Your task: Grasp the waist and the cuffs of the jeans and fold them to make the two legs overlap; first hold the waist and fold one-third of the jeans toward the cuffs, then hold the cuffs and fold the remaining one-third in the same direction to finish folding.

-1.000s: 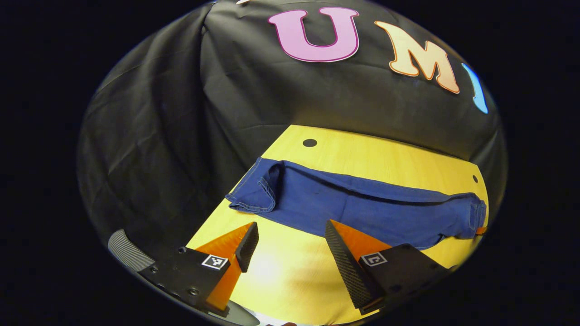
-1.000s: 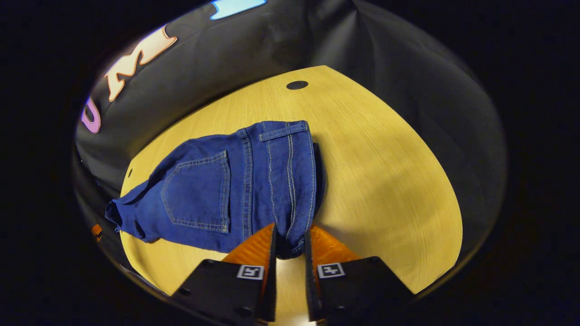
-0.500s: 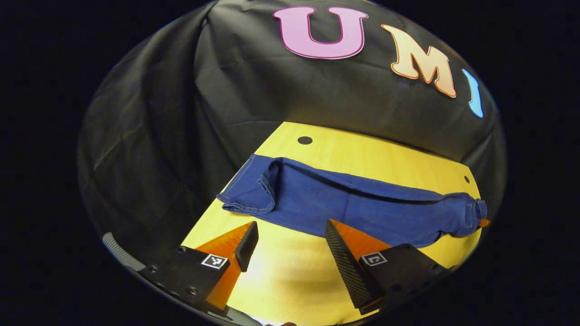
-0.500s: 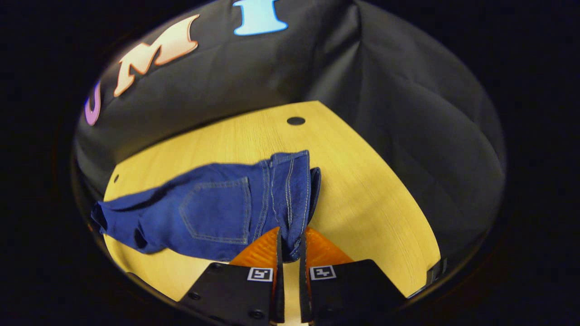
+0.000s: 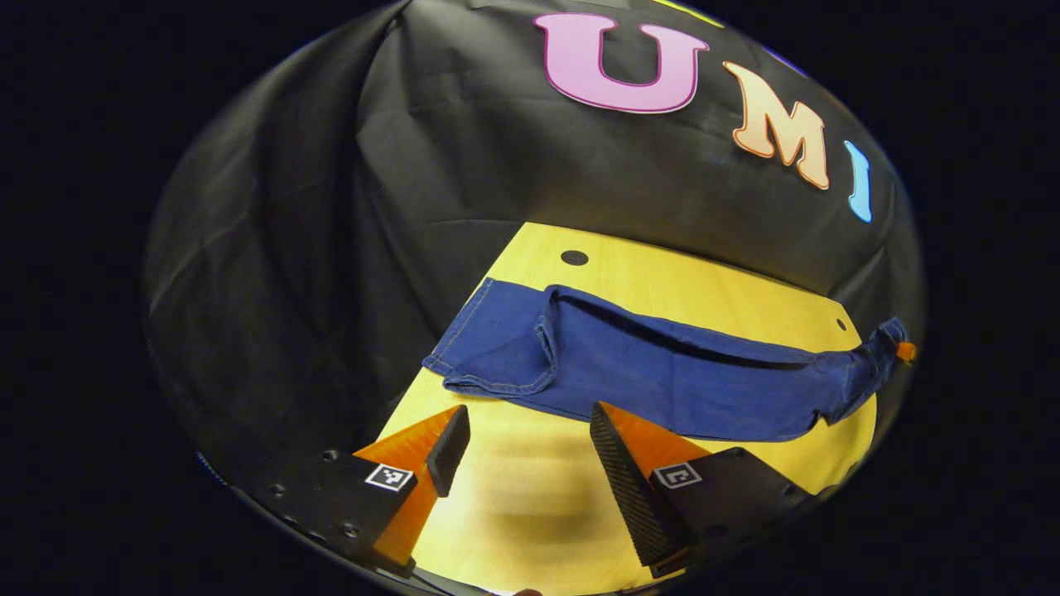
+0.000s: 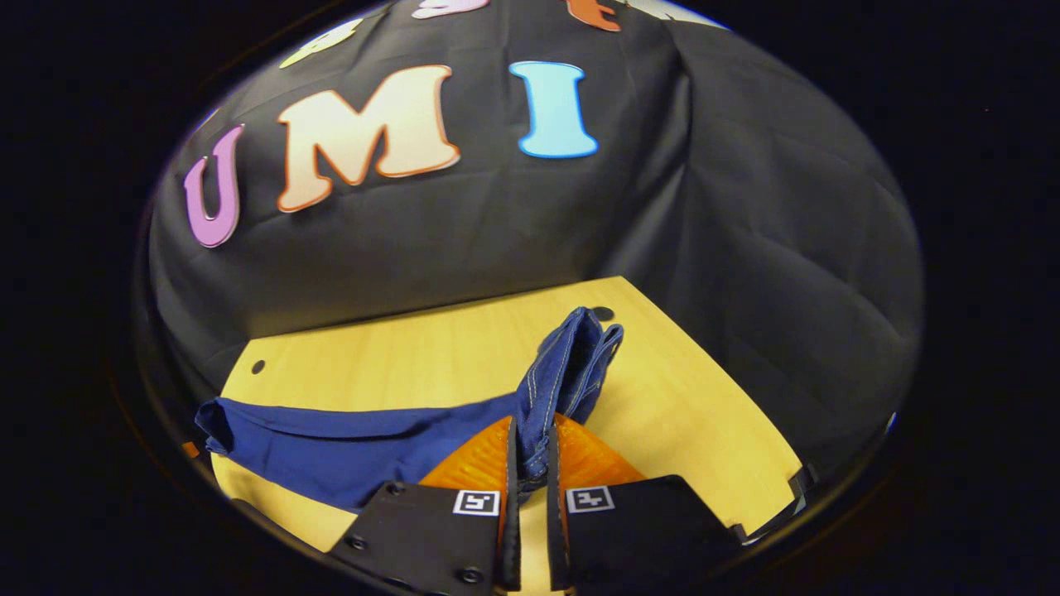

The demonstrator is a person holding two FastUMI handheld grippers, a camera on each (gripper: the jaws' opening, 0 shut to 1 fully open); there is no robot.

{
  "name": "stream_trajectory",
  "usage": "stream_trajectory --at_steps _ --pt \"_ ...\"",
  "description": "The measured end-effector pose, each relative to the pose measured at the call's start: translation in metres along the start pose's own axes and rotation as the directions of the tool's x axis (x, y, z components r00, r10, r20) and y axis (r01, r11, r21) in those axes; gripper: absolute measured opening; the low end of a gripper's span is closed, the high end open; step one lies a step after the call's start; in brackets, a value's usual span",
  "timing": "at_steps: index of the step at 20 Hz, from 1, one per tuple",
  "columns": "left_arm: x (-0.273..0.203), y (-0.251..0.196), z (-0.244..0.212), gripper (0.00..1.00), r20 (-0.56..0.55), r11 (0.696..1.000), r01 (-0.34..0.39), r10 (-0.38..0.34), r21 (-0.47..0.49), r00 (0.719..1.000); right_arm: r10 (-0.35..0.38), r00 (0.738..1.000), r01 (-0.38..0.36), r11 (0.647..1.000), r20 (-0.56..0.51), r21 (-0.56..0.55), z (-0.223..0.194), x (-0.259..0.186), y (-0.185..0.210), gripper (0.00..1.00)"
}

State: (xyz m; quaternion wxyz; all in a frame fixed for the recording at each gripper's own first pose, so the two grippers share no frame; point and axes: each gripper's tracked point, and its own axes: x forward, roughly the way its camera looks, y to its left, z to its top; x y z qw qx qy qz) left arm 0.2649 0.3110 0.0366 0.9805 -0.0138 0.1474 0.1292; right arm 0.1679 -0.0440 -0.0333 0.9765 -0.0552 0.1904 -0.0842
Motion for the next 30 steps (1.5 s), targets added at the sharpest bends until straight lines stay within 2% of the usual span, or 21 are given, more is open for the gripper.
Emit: stream_trajectory --at_steps 4,5,7,13,14,15,16,18,23,24,26,28,29,30 --pt "-0.003 0.019 -0.011 0.92 -0.004 1.000 0.016 -0.016 -0.002 1.000 0.107 0.993 -0.105 0.993 0.046 -0.056 0.017 -0.009 0.087 0.15" --pt "-0.003 0.022 -0.013 0.92 -0.004 1.000 0.021 -0.021 -0.002 1.000 0.151 0.987 -0.148 0.987 0.045 -0.069 0.016 -0.010 0.113 0.07" --pt "-0.003 0.028 -0.016 0.90 -0.009 1.000 0.026 -0.026 -0.001 1.000 0.229 0.973 -0.226 0.970 0.031 -0.095 0.010 -0.015 0.163 0.07" --pt "0.002 0.042 -0.016 0.90 -0.009 1.000 0.025 -0.025 0.002 1.000 0.404 0.909 -0.417 0.886 -0.103 -0.205 -0.061 -0.017 0.289 0.07" --pt "0.003 0.041 -0.015 0.90 -0.010 1.000 0.026 -0.026 0.002 1.000 0.421 0.899 -0.439 0.871 -0.124 -0.223 -0.076 -0.013 0.304 0.04" --pt "0.004 0.041 -0.015 0.90 -0.010 1.000 0.027 -0.027 0.000 1.000 0.429 0.890 -0.455 0.859 -0.155 -0.234 -0.090 -0.008 0.314 0.07" --pt "0.005 0.041 -0.016 0.92 -0.011 1.000 0.030 -0.030 -0.003 1.000 0.432 0.882 -0.468 0.850 -0.189 -0.240 -0.104 0.002 0.323 0.04" --pt "0.008 0.039 -0.015 0.90 -0.010 1.000 0.031 -0.031 -0.006 0.999 0.434 0.866 -0.491 0.831 -0.249 -0.262 -0.133 0.018 0.332 0.07" --pt "0.014 0.039 -0.015 0.90 -0.011 0.999 0.029 -0.029 -0.017 1.000 0.402 0.853 -0.502 0.805 -0.332 -0.315 -0.184 0.034 0.336 0.07" --pt "0.016 0.040 -0.013 0.90 -0.012 0.999 0.026 -0.026 -0.018 1.000 0.404 0.842 -0.515 0.800 -0.356 -0.309 -0.192 0.034 0.336 0.07" --pt "0.021 0.044 -0.011 0.90 -0.012 0.999 0.024 -0.024 -0.023 1.000 0.457 0.792 -0.573 0.785 -0.404 -0.235 -0.206 0.031 0.342 0.17" --pt "0.026 0.048 -0.008 0.90 -0.011 0.999 0.024 -0.025 -0.026 1.000 0.521 0.756 -0.616 0.772 -0.398 -0.159 -0.203 0.024 0.353 0.58" --pt "0.030 0.051 -0.004 0.90 -0.008 0.999 0.025 -0.025 -0.024 1.000 0.539 0.748 -0.625 0.768 -0.388 -0.139 -0.200 0.020 0.355 0.79" --pt "0.035 0.055 0.000 0.90 -0.007 1.000 0.023 -0.023 -0.018 1.000 0.541 0.756 -0.621 0.770 -0.369 -0.144 -0.192 0.020 0.353 1.00"
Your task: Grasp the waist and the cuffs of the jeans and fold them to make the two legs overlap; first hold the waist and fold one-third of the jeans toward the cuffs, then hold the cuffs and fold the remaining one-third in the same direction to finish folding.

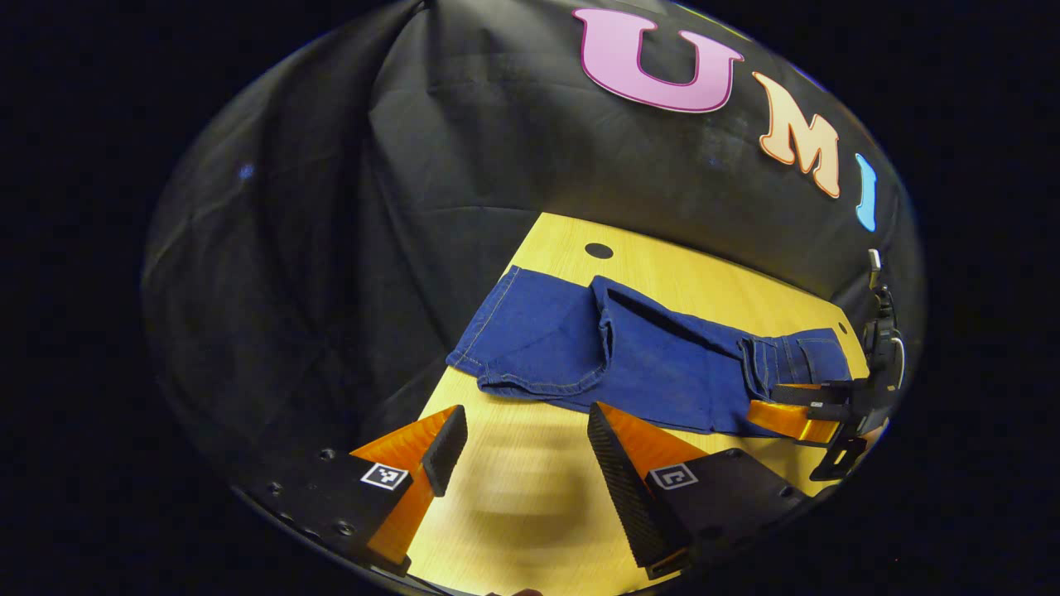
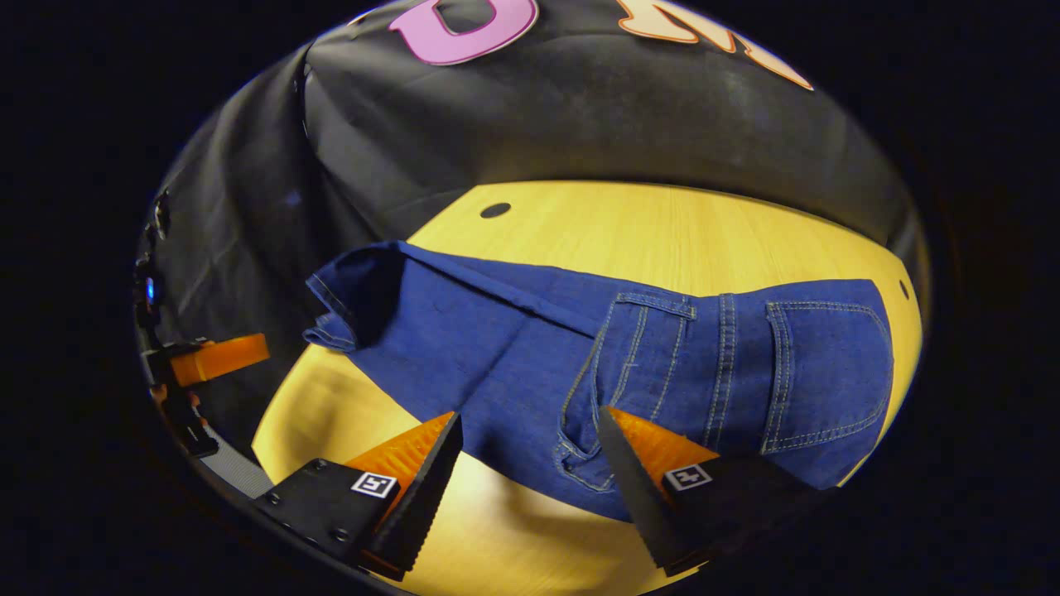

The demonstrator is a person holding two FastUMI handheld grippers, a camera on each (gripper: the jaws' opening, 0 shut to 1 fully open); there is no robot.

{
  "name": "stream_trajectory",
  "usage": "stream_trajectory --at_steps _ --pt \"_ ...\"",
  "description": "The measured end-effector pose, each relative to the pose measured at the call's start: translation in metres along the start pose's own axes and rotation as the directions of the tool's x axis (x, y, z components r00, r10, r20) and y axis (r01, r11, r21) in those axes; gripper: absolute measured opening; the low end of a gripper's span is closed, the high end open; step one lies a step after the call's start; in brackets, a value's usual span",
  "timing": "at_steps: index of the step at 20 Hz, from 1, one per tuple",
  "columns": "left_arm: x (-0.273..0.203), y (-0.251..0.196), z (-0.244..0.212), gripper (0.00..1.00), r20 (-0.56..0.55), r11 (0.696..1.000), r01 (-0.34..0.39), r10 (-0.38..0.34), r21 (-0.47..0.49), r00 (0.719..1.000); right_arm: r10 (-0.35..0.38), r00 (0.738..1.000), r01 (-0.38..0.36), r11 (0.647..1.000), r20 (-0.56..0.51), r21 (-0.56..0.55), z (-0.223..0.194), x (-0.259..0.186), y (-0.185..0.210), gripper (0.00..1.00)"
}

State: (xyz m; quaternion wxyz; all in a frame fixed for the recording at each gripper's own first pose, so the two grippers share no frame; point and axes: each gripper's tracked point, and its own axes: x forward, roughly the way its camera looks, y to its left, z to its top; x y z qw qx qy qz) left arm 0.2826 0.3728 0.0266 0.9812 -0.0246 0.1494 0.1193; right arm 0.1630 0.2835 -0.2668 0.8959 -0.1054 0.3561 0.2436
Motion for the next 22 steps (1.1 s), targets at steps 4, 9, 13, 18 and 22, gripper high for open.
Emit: stream_trajectory --at_steps 4,9,13,18,22 --pt "0.022 0.023 0.016 0.90 -0.007 0.999 0.005 -0.004 0.046 1.000 -0.041 0.997 0.041 0.999 0.072 0.001 0.027 -0.031 -0.021 0.99" --pt "0.056 0.040 0.032 0.90 -0.032 0.999 0.040 -0.040 0.001 0.999 -0.136 0.974 0.138 0.990 0.179 0.002 0.057 -0.085 -0.061 0.98" --pt "0.088 0.049 0.019 0.90 -0.105 0.998 0.053 -0.055 -0.021 0.993 -0.219 0.952 0.214 0.976 0.216 0.043 0.068 -0.122 -0.096 0.99" --pt "0.114 0.049 0.004 0.90 -0.163 0.996 0.077 -0.084 -0.047 0.983 -0.315 0.929 0.302 0.949 0.193 0.094 0.057 -0.145 -0.138 0.98" --pt "0.119 0.047 0.000 0.88 -0.185 0.997 0.071 -0.076 -0.034 0.980 -0.351 0.918 0.329 0.934 0.186 0.140 0.053 -0.156 -0.160 0.99"
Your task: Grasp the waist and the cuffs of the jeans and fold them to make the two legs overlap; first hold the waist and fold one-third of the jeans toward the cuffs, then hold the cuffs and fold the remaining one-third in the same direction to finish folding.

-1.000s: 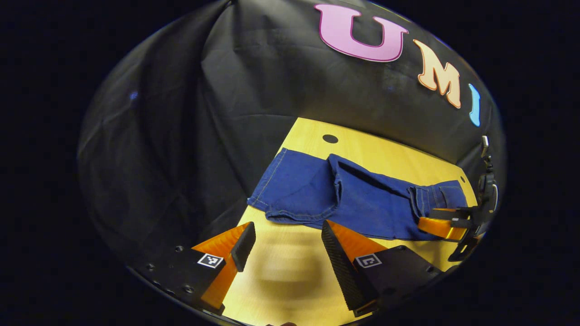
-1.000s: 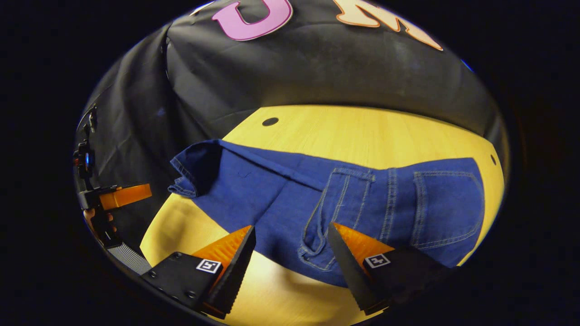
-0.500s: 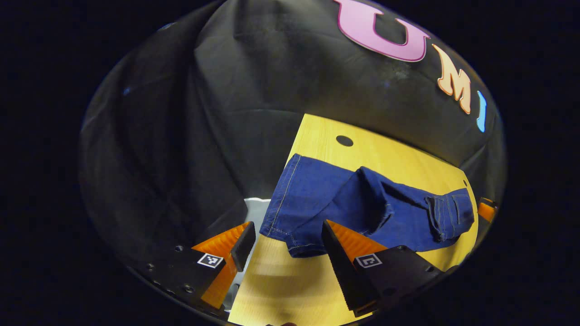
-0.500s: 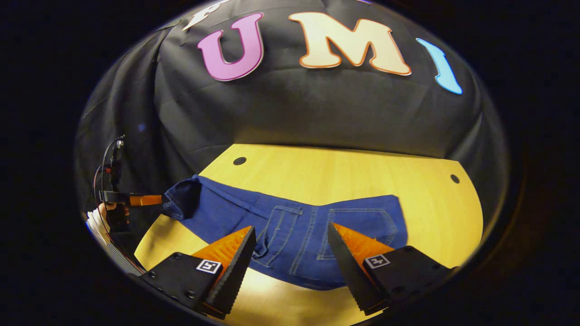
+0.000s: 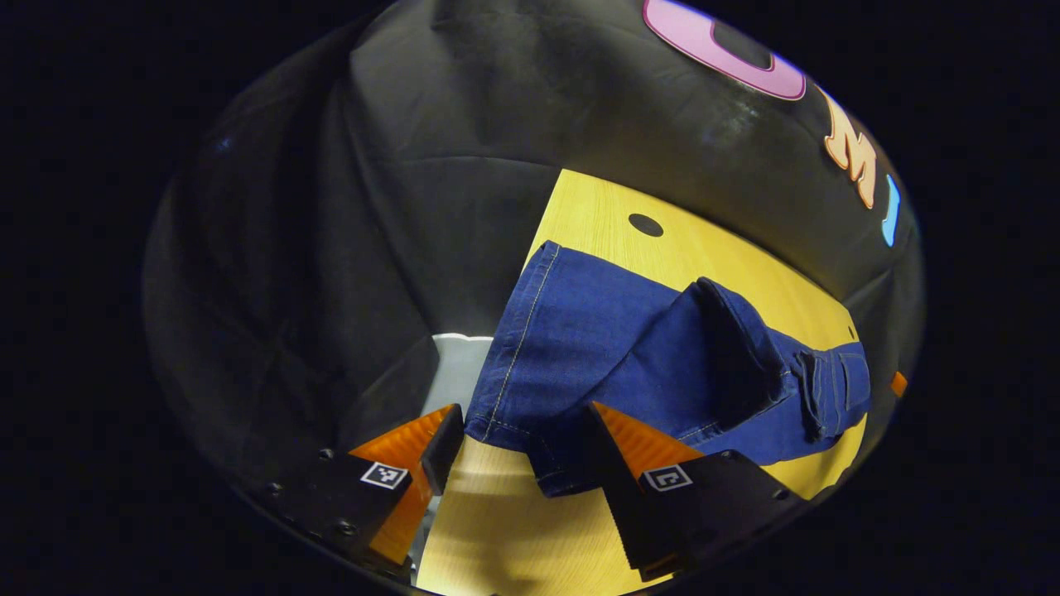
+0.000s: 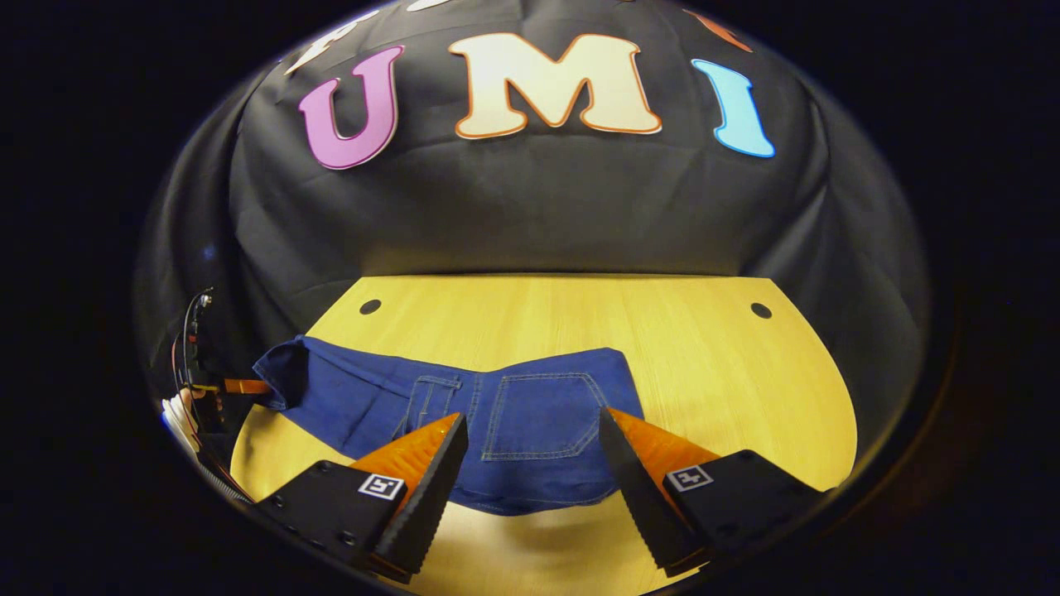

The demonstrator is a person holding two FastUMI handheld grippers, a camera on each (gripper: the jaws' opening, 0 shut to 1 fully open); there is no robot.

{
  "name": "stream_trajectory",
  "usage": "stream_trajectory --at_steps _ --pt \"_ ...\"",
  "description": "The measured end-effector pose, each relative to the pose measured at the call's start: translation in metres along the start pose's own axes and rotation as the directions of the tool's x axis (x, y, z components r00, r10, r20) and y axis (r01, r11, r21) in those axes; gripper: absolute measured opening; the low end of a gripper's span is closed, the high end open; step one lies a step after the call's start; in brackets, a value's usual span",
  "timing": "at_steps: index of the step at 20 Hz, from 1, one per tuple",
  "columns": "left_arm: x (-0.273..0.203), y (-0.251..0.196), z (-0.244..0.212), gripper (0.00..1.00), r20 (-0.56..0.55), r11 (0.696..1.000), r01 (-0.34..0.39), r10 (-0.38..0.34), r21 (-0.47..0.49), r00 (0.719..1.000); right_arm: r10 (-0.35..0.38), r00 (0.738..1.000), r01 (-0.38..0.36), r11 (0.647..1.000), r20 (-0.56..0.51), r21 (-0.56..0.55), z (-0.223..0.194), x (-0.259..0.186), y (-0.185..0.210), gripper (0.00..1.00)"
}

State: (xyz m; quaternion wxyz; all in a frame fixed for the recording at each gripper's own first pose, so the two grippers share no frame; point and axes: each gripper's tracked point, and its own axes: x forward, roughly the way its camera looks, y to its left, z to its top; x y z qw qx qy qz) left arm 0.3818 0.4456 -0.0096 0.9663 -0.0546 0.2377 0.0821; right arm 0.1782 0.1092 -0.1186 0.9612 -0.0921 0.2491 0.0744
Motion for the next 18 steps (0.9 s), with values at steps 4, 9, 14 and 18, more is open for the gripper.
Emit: stream_trajectory --at_steps 4,9,14,18 --pt "0.002 -0.001 -0.005 0.88 -0.034 1.000 -0.025 0.026 0.015 0.999 -0.015 1.000 0.015 1.000 -0.022 0.001 -0.008 0.002 -0.011 0.99" --pt "0.005 0.002 -0.003 0.85 -0.033 0.998 -0.053 0.054 0.017 0.998 -0.020 0.999 0.020 1.000 -0.037 -0.005 -0.015 0.006 -0.014 0.94" --pt "0.004 0.004 -0.001 0.78 -0.045 0.997 -0.072 0.073 0.017 0.996 -0.033 0.999 0.033 0.999 -0.033 0.011 -0.014 0.006 -0.024 0.99" --pt "-0.002 0.006 0.002 0.71 -0.074 0.994 -0.090 0.095 0.064 0.993 -0.054 0.998 0.055 0.998 -0.030 0.024 -0.012 0.002 -0.038 0.99"
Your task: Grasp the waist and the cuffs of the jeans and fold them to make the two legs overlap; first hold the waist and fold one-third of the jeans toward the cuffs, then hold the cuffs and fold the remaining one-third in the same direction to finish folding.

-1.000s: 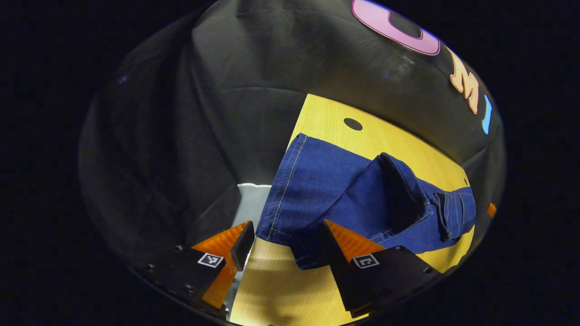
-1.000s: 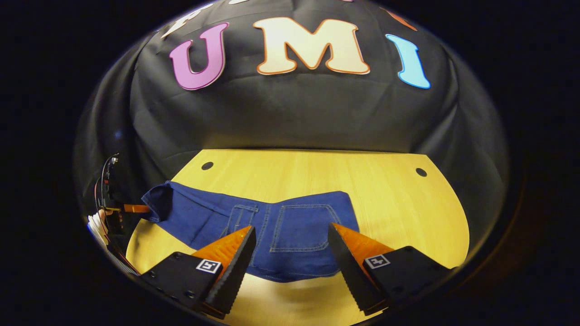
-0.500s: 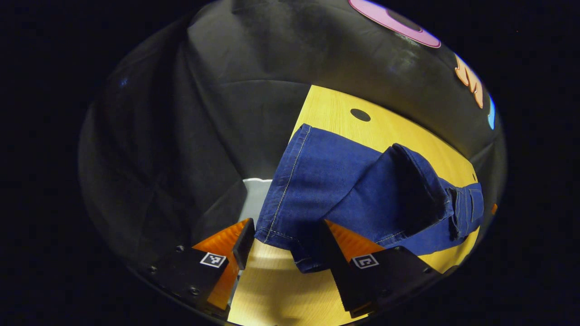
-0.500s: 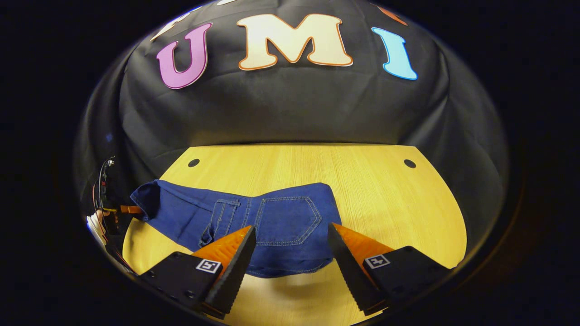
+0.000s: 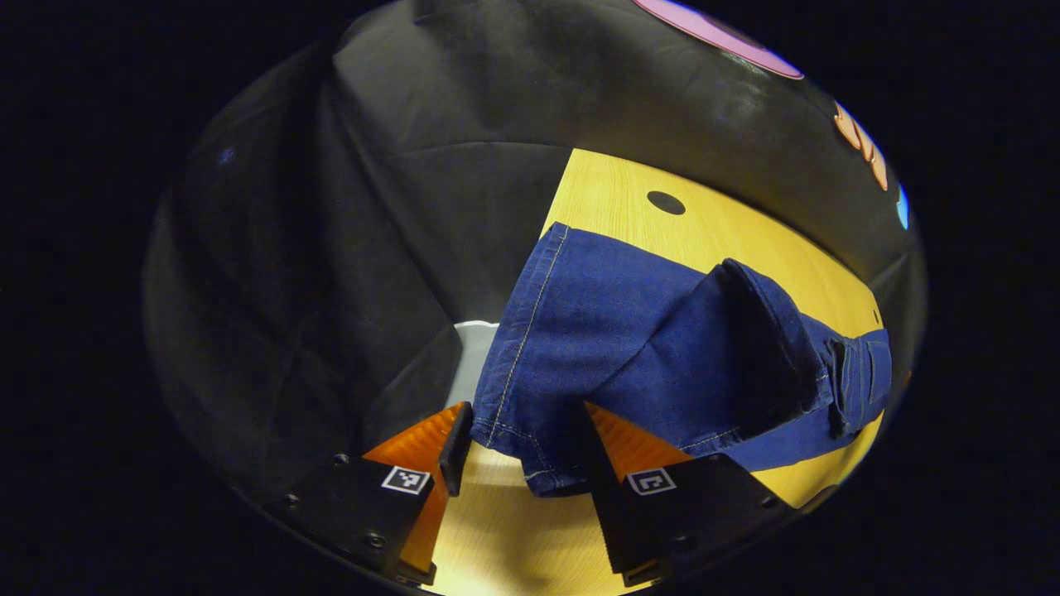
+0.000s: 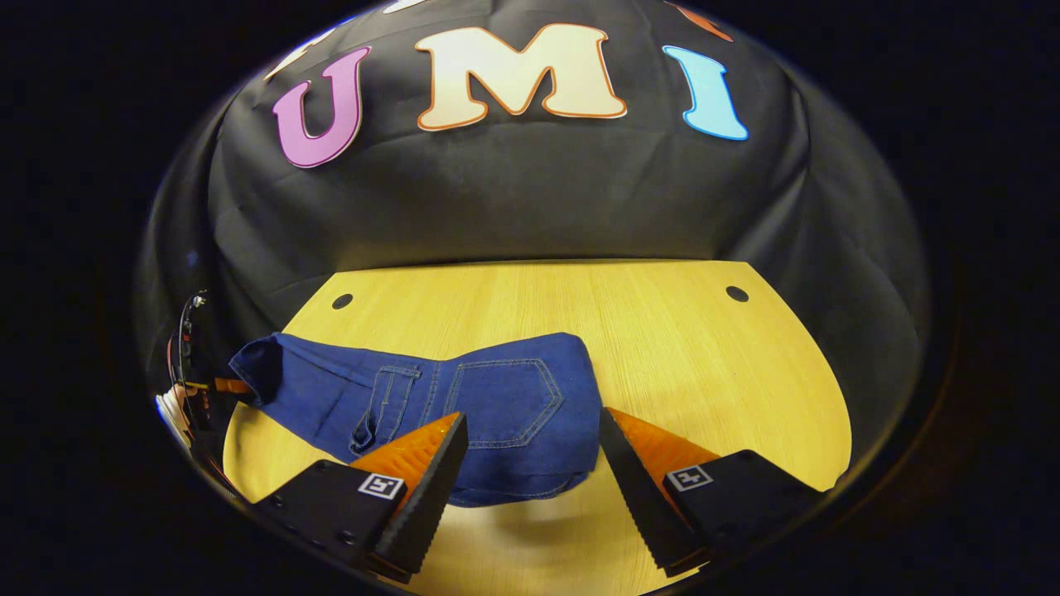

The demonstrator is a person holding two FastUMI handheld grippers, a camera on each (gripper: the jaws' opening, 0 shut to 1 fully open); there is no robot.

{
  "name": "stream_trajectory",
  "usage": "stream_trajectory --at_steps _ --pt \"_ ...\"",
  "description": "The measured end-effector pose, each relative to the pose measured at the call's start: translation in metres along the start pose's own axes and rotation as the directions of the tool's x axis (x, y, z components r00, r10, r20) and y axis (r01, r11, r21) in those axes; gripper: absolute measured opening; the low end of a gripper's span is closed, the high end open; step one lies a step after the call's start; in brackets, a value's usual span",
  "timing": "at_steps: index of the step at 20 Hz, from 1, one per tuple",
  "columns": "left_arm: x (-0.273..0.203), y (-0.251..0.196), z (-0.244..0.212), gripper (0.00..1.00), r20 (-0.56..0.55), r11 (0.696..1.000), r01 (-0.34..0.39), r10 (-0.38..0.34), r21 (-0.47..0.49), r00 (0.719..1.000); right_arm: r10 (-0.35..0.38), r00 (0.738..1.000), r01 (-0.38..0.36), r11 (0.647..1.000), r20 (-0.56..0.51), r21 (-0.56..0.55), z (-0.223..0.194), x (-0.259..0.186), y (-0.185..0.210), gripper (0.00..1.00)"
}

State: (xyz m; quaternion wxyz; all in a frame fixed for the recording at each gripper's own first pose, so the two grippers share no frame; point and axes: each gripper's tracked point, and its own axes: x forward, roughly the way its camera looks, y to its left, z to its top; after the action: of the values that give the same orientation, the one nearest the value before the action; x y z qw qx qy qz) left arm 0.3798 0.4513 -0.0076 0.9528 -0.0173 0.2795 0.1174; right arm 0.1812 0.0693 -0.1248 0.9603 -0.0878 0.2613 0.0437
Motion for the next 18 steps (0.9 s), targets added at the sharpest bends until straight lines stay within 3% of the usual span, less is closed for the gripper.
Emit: stream_trajectory --at_steps 1,2,4,7,10,12,18 --pt "-0.001 -0.004 0.003 0.66 0.000 1.000 0.019 -0.019 0.016 1.000 -0.003 1.000 0.003 1.000 0.001 0.009 0.000 0.000 -0.003 0.94" --pt "0.001 -0.012 0.005 0.53 0.002 0.999 0.032 -0.032 0.016 0.999 -0.006 1.000 0.006 1.000 0.002 0.015 0.000 -0.002 -0.006 0.99" --pt "0.001 -0.013 0.005 0.26 -0.017 0.997 0.013 -0.011 0.071 1.000 -0.014 1.000 0.014 1.000 0.004 0.020 -0.001 -0.004 -0.011 0.94" --pt "0.000 -0.013 0.004 0.13 -0.033 0.993 -0.011 0.015 0.117 0.999 -0.024 1.000 0.024 0.999 0.004 0.028 -0.004 -0.007 -0.020 0.99" --pt "-0.001 -0.013 0.007 0.07 -0.030 0.991 -0.029 0.033 0.132 0.999 -0.035 0.999 0.035 0.999 0.005 0.038 -0.006 -0.010 -0.029 0.94" --pt "-0.005 -0.018 0.012 0.07 -0.015 0.990 -0.028 0.030 0.140 0.999 -0.041 0.999 0.041 0.998 0.009 0.043 -0.005 -0.013 -0.036 0.99" --pt "-0.049 -0.066 0.036 0.07 0.037 0.992 0.087 -0.091 0.096 0.995 -0.041 0.999 0.039 0.996 0.016 0.077 -0.005 -0.020 -0.062 0.94"
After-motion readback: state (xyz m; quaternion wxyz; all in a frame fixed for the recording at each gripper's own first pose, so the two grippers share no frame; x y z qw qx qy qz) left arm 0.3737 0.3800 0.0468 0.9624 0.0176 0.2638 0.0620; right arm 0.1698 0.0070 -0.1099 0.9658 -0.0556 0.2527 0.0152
